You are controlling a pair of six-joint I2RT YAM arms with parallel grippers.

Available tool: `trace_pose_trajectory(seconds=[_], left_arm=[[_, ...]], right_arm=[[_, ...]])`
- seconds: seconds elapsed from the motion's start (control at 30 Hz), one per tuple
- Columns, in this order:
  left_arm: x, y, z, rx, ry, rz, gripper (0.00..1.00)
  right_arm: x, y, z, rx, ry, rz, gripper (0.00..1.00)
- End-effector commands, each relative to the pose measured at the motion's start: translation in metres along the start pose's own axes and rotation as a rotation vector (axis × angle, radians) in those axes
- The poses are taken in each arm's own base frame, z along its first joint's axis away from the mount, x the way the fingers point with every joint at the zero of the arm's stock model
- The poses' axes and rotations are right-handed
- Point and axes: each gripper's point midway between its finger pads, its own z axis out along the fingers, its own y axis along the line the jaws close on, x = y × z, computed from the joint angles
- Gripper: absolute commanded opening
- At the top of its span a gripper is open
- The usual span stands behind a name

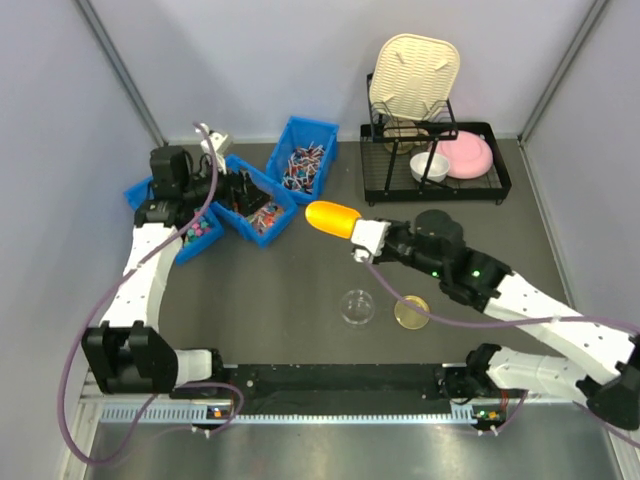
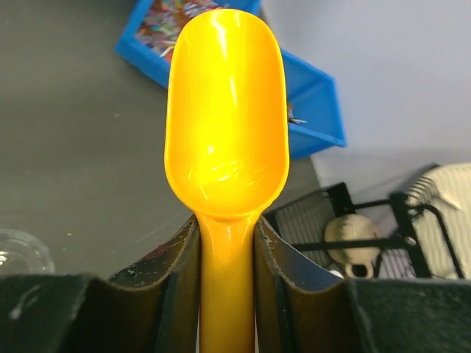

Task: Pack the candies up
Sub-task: Pick up the spatula from the center of the board, then move the storage box to the center of the board.

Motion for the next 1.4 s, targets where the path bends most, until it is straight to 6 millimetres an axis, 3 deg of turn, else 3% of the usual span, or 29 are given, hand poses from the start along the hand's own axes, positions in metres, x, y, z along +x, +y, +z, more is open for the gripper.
trace_pose_trajectory(seconds=[0.0,0.13,0.27,0.53,0.73,0.83,0.87,1.0,1.2,1.37], left_arm=[[0.060,0.075,0.006,-0.248,0.230,0.119,0.99],[0.118,0.082,0.030,-0.207,0.423,0.133,0.99],[0.154,0.084,0.048,-0.216,0.521,0.198,0.99],[0.193,0.096,0.081,-0.216,0.618,0.208,0.97],[0.199,0.103,0.086,-0.245,0.633,0.226,0.94],[0.194,0.100,0.088,-0.235,0.609,0.243,0.86],[0.195,0.098,0.089,-0.229,0.614,0.241,0.77],[0.198,0.083,0.092,-0.192,0.631,0.246,0.48],[0.204,0.053,0.091,-0.182,0.684,0.294,0.37],[0.200,0.019,0.107,-0.159,0.710,0.177,0.37]], right_arm=[[-0.015,-0.040,-0.039,0.133,-0.064,0.035,0.00],[-0.012,-0.058,-0.065,0.207,-0.065,0.049,0.00],[-0.010,-0.060,-0.073,0.217,-0.080,0.081,0.00],[-0.011,-0.053,-0.076,0.204,-0.101,0.101,0.00],[-0.010,-0.048,-0.078,0.191,-0.115,0.103,0.00],[-0.010,-0.046,-0.078,0.187,-0.117,0.101,0.00],[-0.009,-0.046,-0.078,0.189,-0.115,0.103,0.00],[-0.008,-0.045,-0.077,0.187,-0.117,0.103,0.00],[-0.005,-0.042,-0.075,0.183,-0.115,0.104,0.00],[-0.003,-0.041,-0.074,0.185,-0.113,0.103,0.00]])
